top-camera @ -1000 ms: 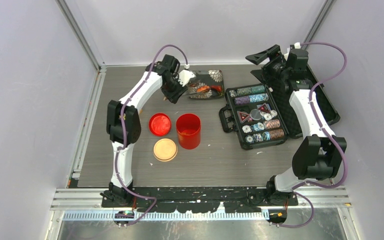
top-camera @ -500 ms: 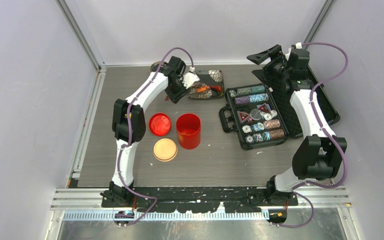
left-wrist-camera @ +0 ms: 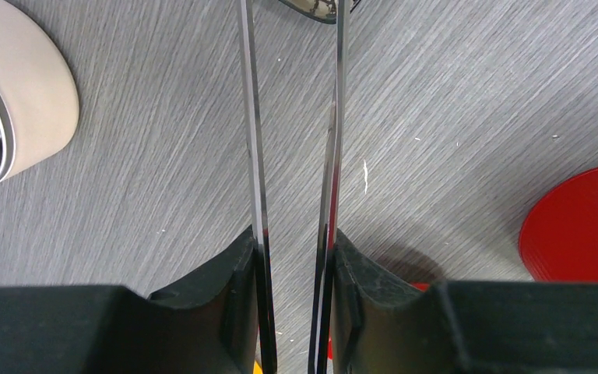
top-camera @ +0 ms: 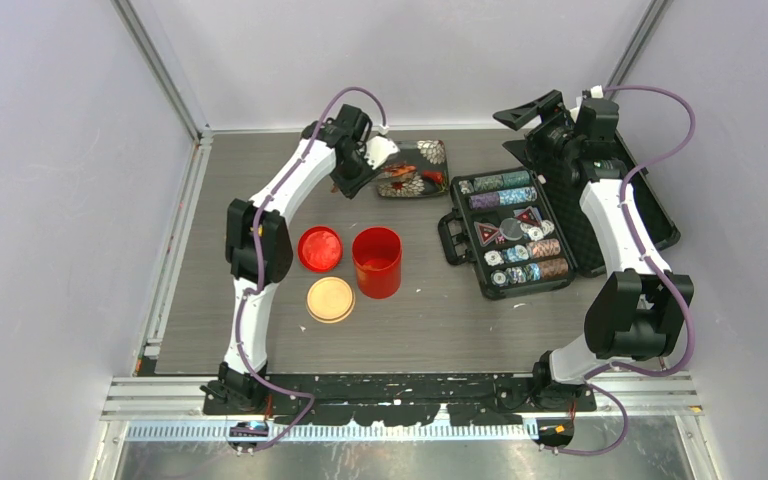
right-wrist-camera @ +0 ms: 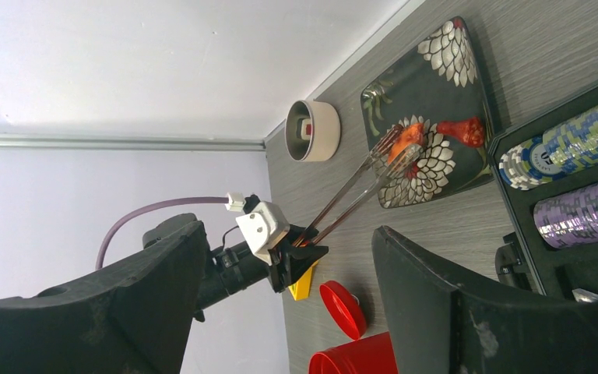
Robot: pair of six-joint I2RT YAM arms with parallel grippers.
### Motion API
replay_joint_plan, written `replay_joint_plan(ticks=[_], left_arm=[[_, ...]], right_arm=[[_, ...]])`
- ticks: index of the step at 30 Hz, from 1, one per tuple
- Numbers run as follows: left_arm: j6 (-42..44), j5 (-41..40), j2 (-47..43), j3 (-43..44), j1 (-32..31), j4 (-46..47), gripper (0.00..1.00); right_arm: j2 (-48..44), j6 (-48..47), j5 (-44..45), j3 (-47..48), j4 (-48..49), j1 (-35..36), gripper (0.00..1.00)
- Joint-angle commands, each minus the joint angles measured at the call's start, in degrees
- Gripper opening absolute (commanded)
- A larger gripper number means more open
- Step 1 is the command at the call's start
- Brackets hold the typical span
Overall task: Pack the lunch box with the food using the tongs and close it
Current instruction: Pick up the fake food from the plate.
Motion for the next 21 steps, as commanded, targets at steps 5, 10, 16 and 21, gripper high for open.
replay_joint_plan(ticks=[5, 10, 16, 21], left_arm=[[-1.81, 0.64, -7.75, 2.51, -0.05, -0.08, 0.29], [-2.2, 1.94, -11.6, 0.79, 0.1, -0.57, 0.28], [-4.54, 5.54, -18.9, -4.02, 1.09, -0.27, 0.28], [-4.66, 8.56, -27.46, -11.07, 1.65, 0.23, 0.29]], right_arm=[[-2.78, -0.64, -0.89, -0.16, 2.75, -0.32, 0.82], [-3.11, -1.3, -1.0, -0.32, 2.69, -0.32, 0.82], [-3.82, -2.71, -1.12, -0.6, 2.11, -0.33, 0.82], [-4.49, -4.99, -1.5, -0.54, 0.67, -0.32, 0.82]])
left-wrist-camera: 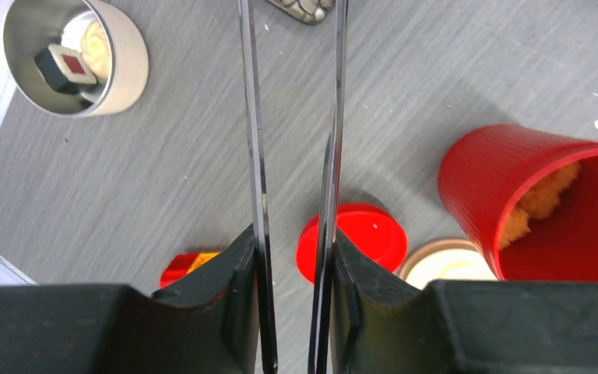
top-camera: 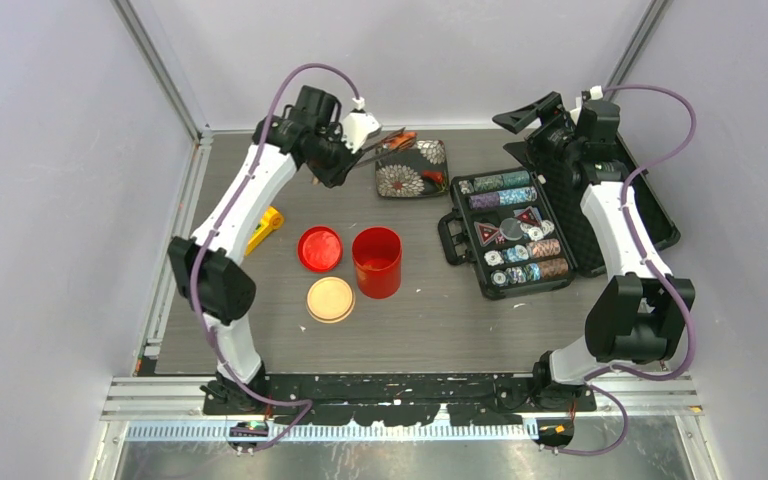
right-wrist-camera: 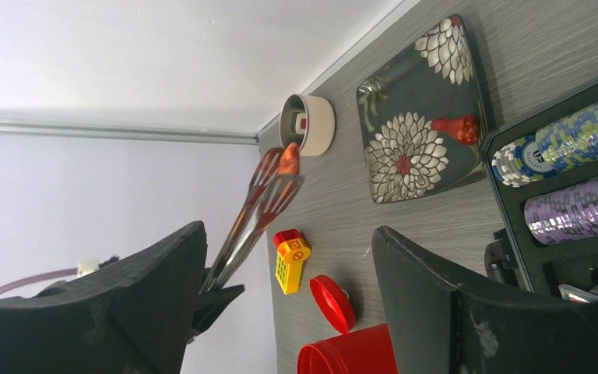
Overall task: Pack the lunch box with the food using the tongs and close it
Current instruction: Pick up the fake food from the plate, then place the fake food in the packing box.
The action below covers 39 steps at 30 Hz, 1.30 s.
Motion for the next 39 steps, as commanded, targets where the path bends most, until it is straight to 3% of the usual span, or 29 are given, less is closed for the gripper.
replay_joint_plan(ticks=[1, 21, 33, 39], left_arm=[[-1.37, 4.39, -10.26, -6.38, 0.9, 1.97, 0.29], [4.69, 10.93, -47.11, -34.57, 1.72, -7.51, 0.28], [9.21, 8.37, -50.06, -39.78, 1.73, -12.18, 0.29], [12.24, 7.24, -49.2, -40.3, 1.73, -13.27, 0.37]], right_arm=[[-3.65, -3.68, -0.93, 0.34, 0.47, -0.23, 0.83], [-5.55, -12.65, -2.07, -0.2, -4.79, -0.23, 0.83], [-6.18, -13.02, -2.56, -1.15, -5.33, -0.23, 0.82], [-6.8, -14.35, -2.43, -1.65, -6.08, -0.23, 0.83]])
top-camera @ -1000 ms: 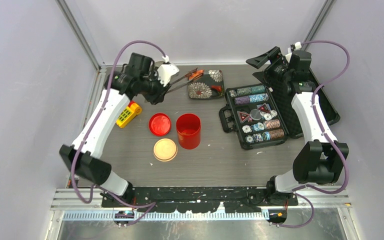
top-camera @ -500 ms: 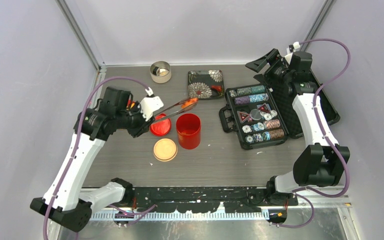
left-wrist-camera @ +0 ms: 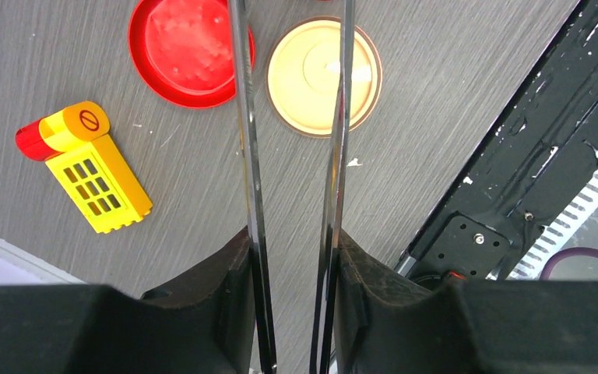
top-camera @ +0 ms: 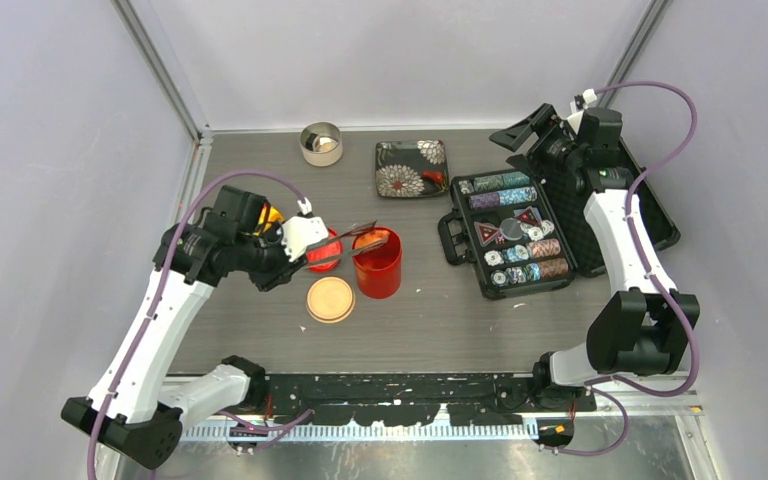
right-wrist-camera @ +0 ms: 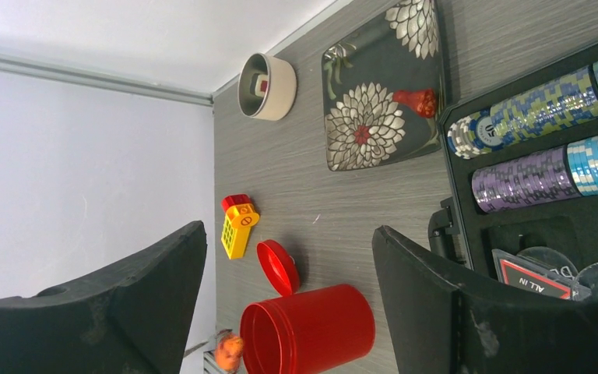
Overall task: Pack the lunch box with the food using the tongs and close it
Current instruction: Place the fake food in the packing box, then pick up the fake food from the plate.
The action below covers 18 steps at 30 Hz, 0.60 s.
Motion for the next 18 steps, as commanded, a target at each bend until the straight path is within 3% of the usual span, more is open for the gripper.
replay_joint_plan(ticks=[1, 6, 12, 18], left_arm=[[2.62, -0.26, 0.04, 0.05, 0.24, 0.08, 0.38], [2.66, -0.22, 0.37, 0.28, 0.24, -0.35, 0.45], [1.27, 0.35, 1.18, 2.43, 0.24, 1.12, 0.45], [-1.52, 3.07, 7.06, 9.94, 0.25, 2.78, 0.44]], right_arm=[[-3.16, -1.99, -0.51, -0.17, 0.62, -0.19, 0.83], [-3.18, -2.14, -0.42, -0.35, 0.64, -0.23, 0.83], [-2.82, -1.87, -0.26, -0.26, 0.88, -0.23, 0.83], [-2.66, -1.82, -0.07, 0.21, 1.04, -0.21, 0.83]])
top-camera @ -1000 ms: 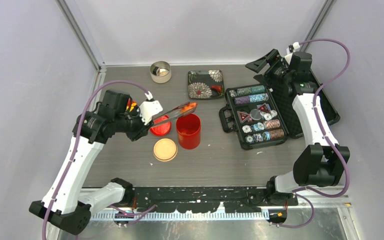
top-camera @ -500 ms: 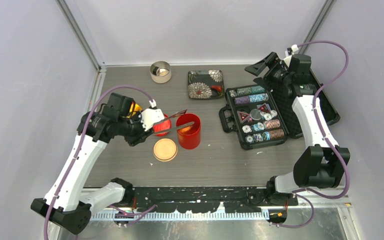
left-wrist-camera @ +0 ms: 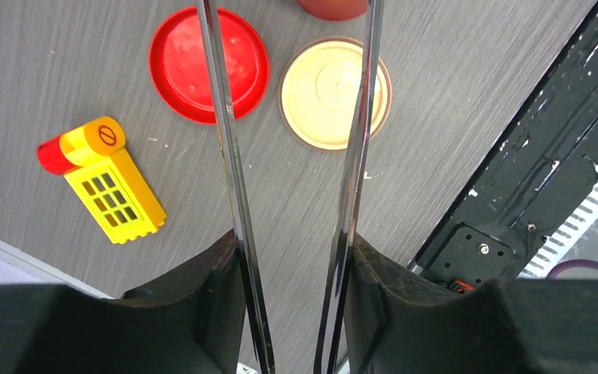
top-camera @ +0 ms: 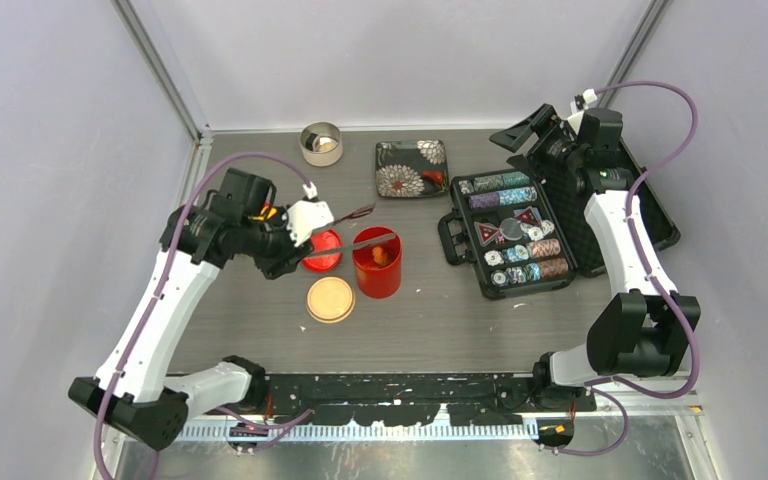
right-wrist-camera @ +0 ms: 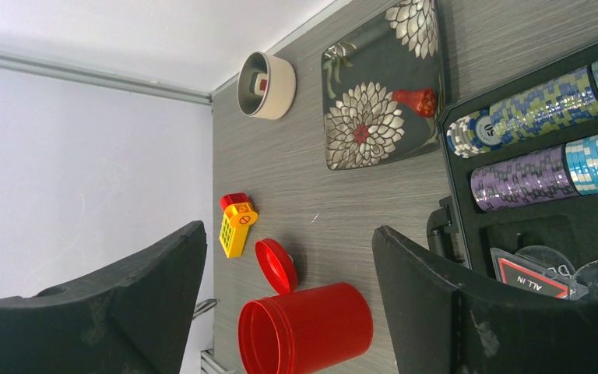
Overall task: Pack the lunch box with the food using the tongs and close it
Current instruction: Pick up the fake food from the plate.
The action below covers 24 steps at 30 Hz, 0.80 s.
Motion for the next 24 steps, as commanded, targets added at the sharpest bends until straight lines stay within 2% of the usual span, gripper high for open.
replay_joint_plan(ticks=[1, 7, 12, 20, 24], left_arm=[[-2.16, 3.31, 4.24, 7.91, 0.24, 3.03, 0.44], [-0.19, 3.63, 14.54, 16.5, 0.24, 7.03, 0.45], [1.38, 5.74, 26.97, 27.12, 0.74, 9.95, 0.45], [10.8, 7.15, 44.29, 42.51, 0.85, 8.31, 0.46], [14.28, 7.28, 50.69, 45.8, 1.47, 10.25, 0.46]], right_arm=[[-2.04, -1.06, -0.09, 0.72, 1.38, -0.23, 0.82], [-1.96, -1.38, -0.16, 0.86, 1.44, -0.29, 0.83], [-2.16, -2.43, -0.96, 1.06, 1.37, -0.77, 0.83], [-3.04, -3.78, -5.67, 0.69, 0.46, -4.24, 0.85], [-3.47, -4.58, -7.93, 0.0, 0.0, -5.55, 0.85]])
